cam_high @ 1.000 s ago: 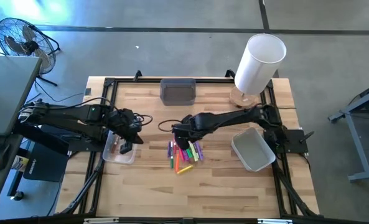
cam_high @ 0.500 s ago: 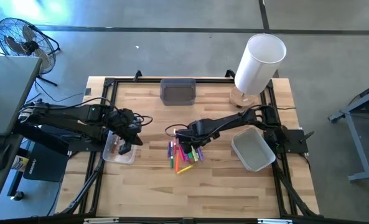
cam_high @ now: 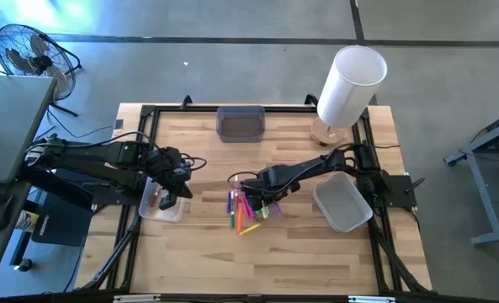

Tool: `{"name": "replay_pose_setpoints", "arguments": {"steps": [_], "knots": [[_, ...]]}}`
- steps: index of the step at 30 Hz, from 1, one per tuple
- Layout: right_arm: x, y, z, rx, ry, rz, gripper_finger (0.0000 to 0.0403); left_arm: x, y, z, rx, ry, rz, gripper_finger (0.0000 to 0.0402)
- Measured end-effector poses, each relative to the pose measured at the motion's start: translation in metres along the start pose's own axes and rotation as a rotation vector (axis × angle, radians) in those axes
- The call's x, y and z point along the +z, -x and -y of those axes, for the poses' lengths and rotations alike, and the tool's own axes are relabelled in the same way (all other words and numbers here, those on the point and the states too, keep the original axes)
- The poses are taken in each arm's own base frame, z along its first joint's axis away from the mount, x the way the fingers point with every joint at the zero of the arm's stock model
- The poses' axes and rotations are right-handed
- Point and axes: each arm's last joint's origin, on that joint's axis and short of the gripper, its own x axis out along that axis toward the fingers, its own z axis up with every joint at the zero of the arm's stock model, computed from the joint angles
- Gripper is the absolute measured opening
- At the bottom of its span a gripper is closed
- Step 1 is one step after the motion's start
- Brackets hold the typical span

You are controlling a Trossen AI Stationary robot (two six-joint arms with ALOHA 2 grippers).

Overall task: Pick & Place Markers
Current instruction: Put the light blue highlighter into the black bin

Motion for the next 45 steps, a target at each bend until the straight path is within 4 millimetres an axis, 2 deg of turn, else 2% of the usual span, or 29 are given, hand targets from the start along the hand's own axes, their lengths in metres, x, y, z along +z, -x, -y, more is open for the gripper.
{"name": "replay_pose_setpoints", "arguments": {"steps": [2, 7, 10, 13, 19, 24, 29, 35, 42, 45], "knots": [[0.003, 0.000, 0.001, -0.002, 0.027, 0.006, 0.0049, 0.000, 0.000, 0.000, 0.000, 0.000, 0.000, 0.0000], [0.005, 0.003, 0.004, -0.014, 0.134, 0.004, 0.0048, 0.001, 0.000, -0.001, 0.027, 0.015, 0.019, 0.0000], [0.008, 0.017, 0.009, 0.004, 0.164, 0.001, 0.0048, 0.002, 0.000, -0.001, 0.052, 0.053, 0.028, 0.0000], [0.019, 0.038, 0.016, 0.056, 0.165, 0.072, 0.0048, 0.001, 0.000, -0.003, 0.106, 0.084, 0.035, 0.0000], [0.064, 0.089, 0.033, 0.234, 0.149, 0.348, 0.0048, 0.002, 0.001, -0.005, 0.174, 0.138, 0.060, 0.0000], [0.119, 0.112, 0.043, 0.425, 0.184, 0.600, 0.0048, 0.003, 0.001, -0.007, 0.244, 0.144, 0.086, 0.0000], [0.167, 0.107, 0.057, 0.474, 0.240, 0.774, 0.0048, 0.004, 0.002, -0.012, 0.349, 0.224, 0.137, 0.0000], [0.207, 0.091, 0.076, 0.395, 0.341, 0.821, 0.0048, 0.007, 0.007, -0.027, 0.402, 0.324, 0.174, 0.0000], [0.231, 0.053, 0.086, 0.305, 0.459, 0.762, 0.0049, 0.008, 0.011, -0.036, 0.436, 0.399, 0.202, 0.0000], [0.232, 0.048, 0.089, 0.278, 0.457, 0.735, 0.0081, 0.008, 0.011, -0.036, 0.435, 0.408, 0.203, 0.0000]]}}
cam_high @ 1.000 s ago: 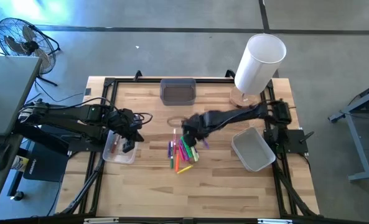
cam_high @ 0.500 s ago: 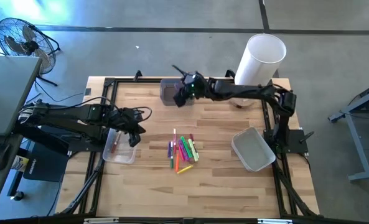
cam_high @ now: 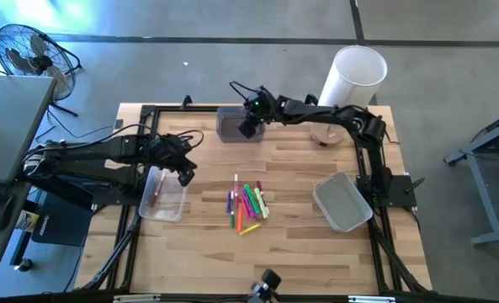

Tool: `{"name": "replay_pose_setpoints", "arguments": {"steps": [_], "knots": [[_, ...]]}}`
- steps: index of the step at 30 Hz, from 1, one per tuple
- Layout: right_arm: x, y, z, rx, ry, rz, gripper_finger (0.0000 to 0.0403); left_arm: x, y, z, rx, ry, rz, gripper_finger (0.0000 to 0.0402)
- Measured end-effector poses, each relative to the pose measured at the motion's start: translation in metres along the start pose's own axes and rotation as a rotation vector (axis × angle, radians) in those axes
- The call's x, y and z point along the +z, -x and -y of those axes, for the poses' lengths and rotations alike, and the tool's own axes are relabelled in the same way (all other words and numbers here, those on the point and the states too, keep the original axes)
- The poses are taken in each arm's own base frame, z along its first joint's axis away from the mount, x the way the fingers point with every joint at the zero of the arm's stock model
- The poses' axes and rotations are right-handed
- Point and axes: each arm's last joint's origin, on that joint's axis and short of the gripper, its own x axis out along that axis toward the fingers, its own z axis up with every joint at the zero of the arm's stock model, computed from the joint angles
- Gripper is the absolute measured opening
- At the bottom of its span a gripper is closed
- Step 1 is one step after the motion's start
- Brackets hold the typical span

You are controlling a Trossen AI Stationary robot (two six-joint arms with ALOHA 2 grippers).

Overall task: Pick & Place Markers
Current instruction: Put the light blue highlighter into the black bin, then put the blue pen into the gray bin

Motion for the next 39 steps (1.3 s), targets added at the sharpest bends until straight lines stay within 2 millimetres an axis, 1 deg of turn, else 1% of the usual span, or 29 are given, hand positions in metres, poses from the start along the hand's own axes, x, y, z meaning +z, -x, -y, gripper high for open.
{"name": "replay_pose_setpoints", "arguments": {"steps": [2, 4, 8, 11, 14, 16, 17, 18, 20, 22, 25, 29, 32, 35, 39], "knots": [[0.000, 0.000, 0.001, -0.032, 0.016, 0.006, 0.0111, 0.000, 0.000, 0.000, -0.001, 0.008, -0.001, 0.0000], [0.001, 0.001, 0.001, -0.044, 0.029, 0.008, 0.0130, 0.000, 0.000, 0.000, -0.003, 0.015, -0.002, 0.0000], [0.001, 0.002, -0.001, -0.014, 0.011, 0.002, 0.0136, 0.000, 0.000, 0.000, -0.009, 0.017, -0.006, 0.0000], [-0.003, 0.003, -0.007, -0.006, -0.008, -0.035, 0.0116, -0.001, 0.000, 0.001, -0.045, 0.017, -0.028, 0.0000], [-0.004, 0.012, -0.017, -0.038, -0.024, -0.057, 0.0064, -0.001, 0.000, 0.002, -0.079, 0.017, -0.049, 0.0001], [-0.003, 0.021, -0.025, -0.064, -0.032, -0.062, 0.0022, -0.002, 0.000, 0.003, -0.087, 0.017, -0.054, 0.0001], [-0.002, 0.027, -0.029, -0.070, -0.038, -0.061, 0.0011, -0.002, 0.000, 0.003, -0.085, 0.017, -0.055, 0.0001], [-0.002, 0.033, -0.033, -0.076, -0.045, -0.059, 0.0008, -0.001, -0.002, 0.003, -0.082, 0.017, -0.057, 0.0001], [0.000, 0.046, -0.042, -0.098, -0.060, -0.060, 0.0017, -0.001, -0.003, 0.003, -0.077, 0.016, -0.064, 0.0003], [-0.001, 0.062, -0.053, -0.123, -0.060, -0.076, 0.0018, -0.001, -0.004, 0.003, -0.085, 0.001, -0.074, 0.0015], [-0.007, 0.083, -0.075, -0.125, -0.052, -0.111, 0.0004, -0.002, -0.008, 0.004, -0.092, -0.040, -0.096, 0.0051], [-0.022, 0.106, -0.109, -0.114, -0.028, -0.159, 0.0006, 0.001, -0.016, 0.003, -0.007, -0.068, -0.073, 0.0113], [-0.036, 0.124, -0.134, -0.103, -0.009, -0.202, 0.0001, 0.004, -0.020, 0.004, 0.005, -0.082, -0.055, 0.0145], [-0.052, 0.139, -0.157, -0.096, 0.017, -0.234, 0.0001, 0.005, -0.022, 0.006, -0.009, -0.125, -0.044, 0.0157], [-0.068, 0.155, -0.178, -0.105, 0.066, -0.250, 0.0001, 0.006, -0.025, 0.012, -0.007, -0.100, -0.017, 0.0156]]}}
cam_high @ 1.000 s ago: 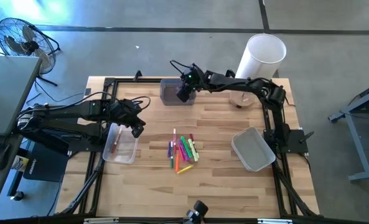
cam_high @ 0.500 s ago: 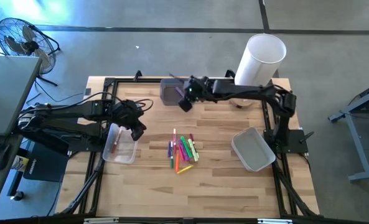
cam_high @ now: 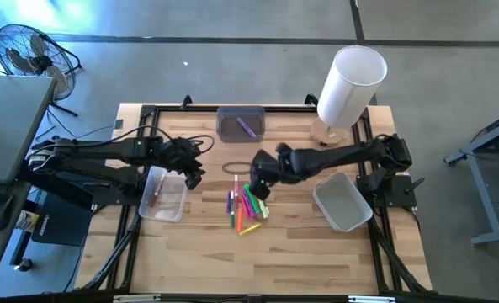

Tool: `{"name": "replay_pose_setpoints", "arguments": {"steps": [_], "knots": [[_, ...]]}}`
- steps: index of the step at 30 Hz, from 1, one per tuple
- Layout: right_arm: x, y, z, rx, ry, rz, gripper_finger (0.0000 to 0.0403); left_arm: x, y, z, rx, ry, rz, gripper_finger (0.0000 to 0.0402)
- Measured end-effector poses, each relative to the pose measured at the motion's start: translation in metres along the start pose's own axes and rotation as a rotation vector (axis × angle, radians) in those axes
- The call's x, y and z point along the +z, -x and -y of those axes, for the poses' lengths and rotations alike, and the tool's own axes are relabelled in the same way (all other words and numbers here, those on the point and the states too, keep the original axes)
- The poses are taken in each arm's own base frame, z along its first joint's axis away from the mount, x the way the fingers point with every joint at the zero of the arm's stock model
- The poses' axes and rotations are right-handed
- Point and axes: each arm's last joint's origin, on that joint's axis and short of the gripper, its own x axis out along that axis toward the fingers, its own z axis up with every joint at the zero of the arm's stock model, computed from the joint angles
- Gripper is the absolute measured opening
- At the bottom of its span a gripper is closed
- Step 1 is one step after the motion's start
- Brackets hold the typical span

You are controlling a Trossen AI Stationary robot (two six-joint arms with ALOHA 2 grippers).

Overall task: Pick & Place Markers
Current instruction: Put the blue pen into the gray bin

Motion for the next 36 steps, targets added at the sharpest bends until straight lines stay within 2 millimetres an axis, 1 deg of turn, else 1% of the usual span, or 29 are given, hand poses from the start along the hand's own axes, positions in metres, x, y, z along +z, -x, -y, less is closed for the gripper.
{"name": "replay_pose_setpoints", "arguments": {"steps": [2, 4, 6, 8, 10, 13, 16, 19, 23, 26, 29, 34, 36], "knots": [[-0.008, 0.001, -0.006, 0.001, 0.028, -0.006, 0.0000, 0.003, 0.000, 0.009, 0.015, -0.006, 0.017, 0.0154], [-0.020, -0.002, -0.007, 0.040, 0.030, -0.005, 0.0000, 0.003, -0.003, 0.019, 0.043, -0.017, 0.020, 0.0154], [-0.034, -0.007, -0.002, 0.101, -0.003, 0.023, 0.0000, 0.006, -0.005, 0.032, 0.068, -0.032, 0.026, 0.0154], [-0.049, -0.010, 0.007, 0.158, -0.053, 0.065, 0.0000, 0.009, -0.007, 0.045, 0.088, -0.011, 0.039, 0.0153], [-0.064, -0.005, 0.020, 0.221, -0.107, 0.124, 0.0000, 0.013, -0.010, 0.055, 0.108, 0.026, 0.037, 0.0153], [-0.087, 0.007, 0.044, 0.301, -0.142, 0.200, 0.0000, 0.020, -0.018, 0.069, 0.108, 0.087, 0.027, 0.0153], [-0.113, 0.014, 0.072, 0.324, -0.149, 0.230, 0.0000, 0.029, -0.026, 0.078, 0.112, 0.169, -0.001, 0.0153], [-0.134, 0.022, 0.098, 0.353, -0.180, 0.265, 0.0000, 0.036, -0.036, 0.087, 0.141, 0.260, -0.037, 0.0153], [-0.158, 0.029, 0.122, 0.417, -0.206, 0.291, 0.0000, 0.039, -0.053, 0.096, 0.201, 0.364, -0.128, 0.0153], [-0.170, 0.033, 0.135, 0.462, -0.219, 0.328, 0.0000, 0.037, -0.066, 0.099, 0.244, 0.422, -0.208, 0.0153], [-0.180, 0.034, 0.143, 0.483, -0.199, 0.335, 0.0000, 0.035, -0.082, 0.104, 0.236, 0.465, -0.260, 0.0153], [-0.186, 0.036, 0.150, 0.482, -0.160, 0.324, 0.0000, 0.023, -0.107, 0.104, 0.289, 0.495, -0.356, 0.0153], [-0.187, 0.037, 0.150, 0.489, -0.139, 0.317, 0.0000, 0.022, -0.115, 0.106, 0.273, 0.501, -0.369, 0.0153]]}}
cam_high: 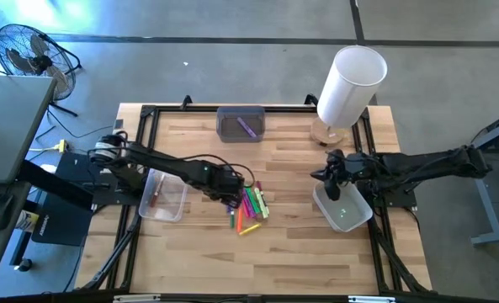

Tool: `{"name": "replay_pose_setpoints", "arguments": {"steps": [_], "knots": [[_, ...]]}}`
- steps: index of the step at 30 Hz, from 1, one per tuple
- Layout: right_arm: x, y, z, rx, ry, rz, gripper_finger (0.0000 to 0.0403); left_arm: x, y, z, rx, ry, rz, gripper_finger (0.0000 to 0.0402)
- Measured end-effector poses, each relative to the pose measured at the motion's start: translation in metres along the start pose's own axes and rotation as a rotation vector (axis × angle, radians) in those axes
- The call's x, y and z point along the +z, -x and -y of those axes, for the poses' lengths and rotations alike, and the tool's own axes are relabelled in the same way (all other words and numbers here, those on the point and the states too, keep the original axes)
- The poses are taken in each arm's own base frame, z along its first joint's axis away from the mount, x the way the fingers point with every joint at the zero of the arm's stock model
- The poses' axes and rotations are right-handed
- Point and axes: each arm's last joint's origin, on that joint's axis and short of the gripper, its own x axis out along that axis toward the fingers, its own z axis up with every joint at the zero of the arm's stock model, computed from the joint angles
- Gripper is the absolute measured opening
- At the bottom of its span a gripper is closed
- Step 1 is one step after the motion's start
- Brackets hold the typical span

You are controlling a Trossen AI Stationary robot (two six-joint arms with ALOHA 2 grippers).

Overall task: Pick & Place Markers
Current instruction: Put the blue pen into the gray bin

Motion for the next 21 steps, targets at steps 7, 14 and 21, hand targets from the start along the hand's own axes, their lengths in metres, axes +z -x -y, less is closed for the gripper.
{"name": "replay_pose_setpoints", "arguments": {"steps": [7, 14, 21], "knots": [[-0.001, 0.000, 0.000, 0.013, 0.022, -0.011, 0.0000, -0.001, -0.021, 0.003, 0.035, 0.008, -0.036, 0.0153], [-0.001, 0.000, 0.000, 0.017, 0.030, -0.017, 0.0000, 0.000, -0.037, 0.011, 0.007, 0.012, -0.024, 0.0153], [-0.001, 0.000, -0.001, 0.028, 0.042, -0.029, 0.0000, -0.001, -0.046, 0.009, 0.045, 0.028, -0.039, 0.0153]]}}
